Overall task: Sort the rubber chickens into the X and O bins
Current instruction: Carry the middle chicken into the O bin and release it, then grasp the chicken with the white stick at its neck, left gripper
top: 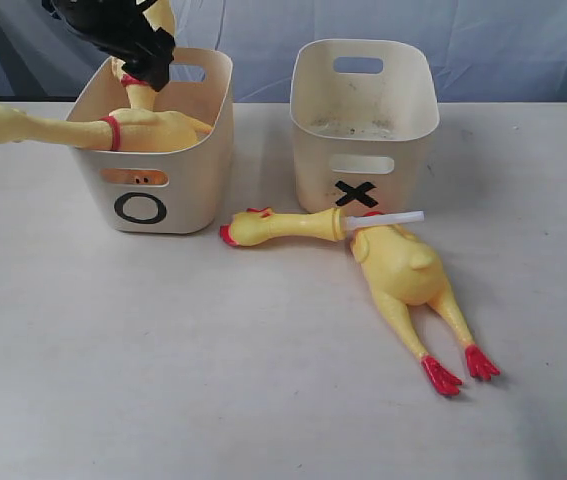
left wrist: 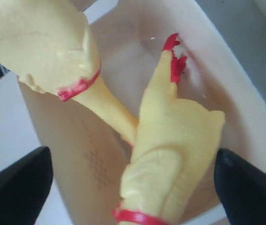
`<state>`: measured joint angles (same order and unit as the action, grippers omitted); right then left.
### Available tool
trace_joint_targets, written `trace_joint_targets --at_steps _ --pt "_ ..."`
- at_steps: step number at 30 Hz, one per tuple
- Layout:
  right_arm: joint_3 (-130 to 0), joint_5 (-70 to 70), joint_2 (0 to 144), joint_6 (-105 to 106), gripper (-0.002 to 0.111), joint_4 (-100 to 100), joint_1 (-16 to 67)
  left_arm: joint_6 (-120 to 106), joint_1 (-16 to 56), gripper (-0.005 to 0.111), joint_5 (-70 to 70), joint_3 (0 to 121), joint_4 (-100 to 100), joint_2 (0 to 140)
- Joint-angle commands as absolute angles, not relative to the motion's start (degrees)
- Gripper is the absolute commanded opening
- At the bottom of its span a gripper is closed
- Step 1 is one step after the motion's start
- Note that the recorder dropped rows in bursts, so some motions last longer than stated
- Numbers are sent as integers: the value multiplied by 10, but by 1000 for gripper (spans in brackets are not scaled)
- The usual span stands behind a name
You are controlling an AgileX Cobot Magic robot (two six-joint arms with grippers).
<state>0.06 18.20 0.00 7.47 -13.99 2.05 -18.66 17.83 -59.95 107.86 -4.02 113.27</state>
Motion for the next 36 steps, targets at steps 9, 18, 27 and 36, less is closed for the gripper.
trace_joint_targets --at_steps 9,18,27,36 --pt "0 175 0 75 -1 -140 23 -307 231 73 -659 1081 273 1125" --pt "0 175 0 75 -1 -140 23 -377 333 39 -700 1081 211 1157" --pt "0 175 0 75 -1 -140 23 -368 368 66 -694 1078 62 1239" --pt "0 175 0 75 -1 -140 23 -442 367 66 -576 1078 35 1298"
